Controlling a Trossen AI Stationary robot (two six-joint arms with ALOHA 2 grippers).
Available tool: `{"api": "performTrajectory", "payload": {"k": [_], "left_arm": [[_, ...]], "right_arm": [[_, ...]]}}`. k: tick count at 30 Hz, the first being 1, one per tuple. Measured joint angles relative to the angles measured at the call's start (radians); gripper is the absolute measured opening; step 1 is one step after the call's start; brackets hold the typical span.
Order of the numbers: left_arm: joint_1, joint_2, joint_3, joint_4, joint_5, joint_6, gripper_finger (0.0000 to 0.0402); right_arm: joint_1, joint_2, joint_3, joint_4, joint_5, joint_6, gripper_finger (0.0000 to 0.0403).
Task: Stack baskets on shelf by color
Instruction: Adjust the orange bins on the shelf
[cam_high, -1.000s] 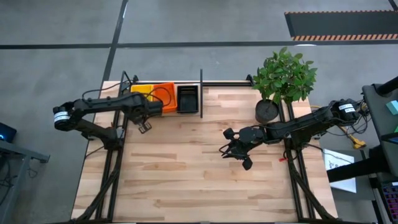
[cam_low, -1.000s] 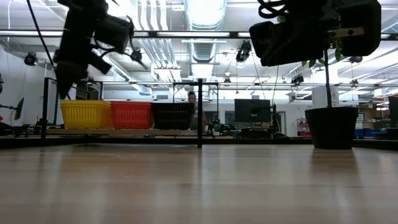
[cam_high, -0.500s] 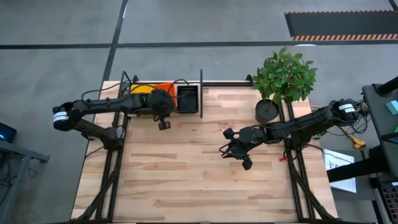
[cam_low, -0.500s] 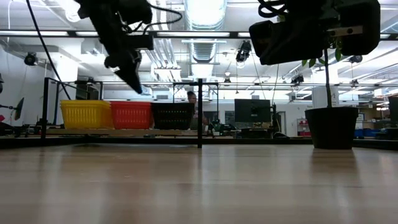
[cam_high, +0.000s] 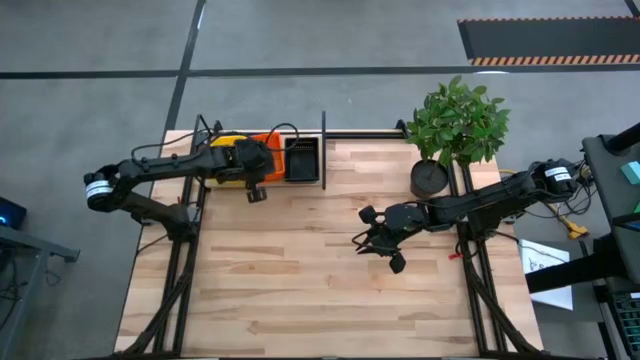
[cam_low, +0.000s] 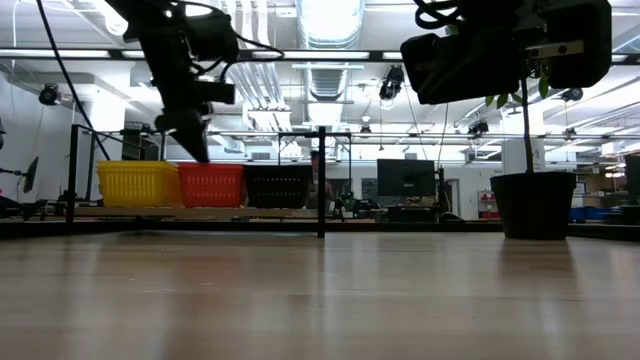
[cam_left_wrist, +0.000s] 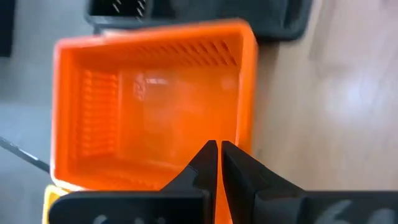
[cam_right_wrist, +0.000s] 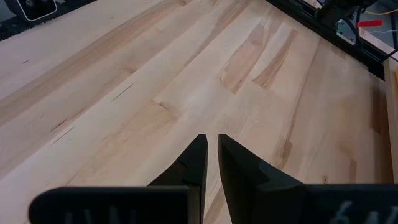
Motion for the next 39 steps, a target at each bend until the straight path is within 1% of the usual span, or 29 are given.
{"api": "performTrajectory", "payload": {"k": [4,7,17,21,25,28,34,39], "left_arm": [[0.0,0.0,0.002,-0.082,0.006,-0.006,0.0005],[0.0,0.0,0.002,-0.112,0.007,-0.006,0.0005],[0.0,-0.004,0.007,-0.172,0.008,-0.007,0.0005],[0.0,-0.005,0.007,-0.168,0.008,-0.007,0.0005],[0.0,-0.005,0.008,-0.108,0.009,-0.006,0.0005],[0.0,-0.005,0.011,-0.004,0.008,0.004,0.0005],[0.041,-0.001,0.012,0.142,-0.079,0.197,0.0005],[0.125,0.04,0.013,0.215,-0.05,0.255,0.0005]], "right_arm": [[0.0,0.0,0.0,0.0,0.0,0.004,0.0031],[0.0,0.0,0.0,0.0,0.0,0.004,0.0031],[0.0,0.0,0.0,0.0,0.0,0.014,0.0031],[0.0,0.0,0.0,0.0,0.0,0.013,0.0031],[0.0,0.0,0.0,0.0,0.0,0.008,0.0031],[0.0,0.0,0.0,0.0,0.0,0.001,0.0031],[0.0,0.0,0.0,0.0,0.0,-0.002,0.0031],[0.0,0.0,0.0,-0.001,0.0,-0.002,0.0031]]}}
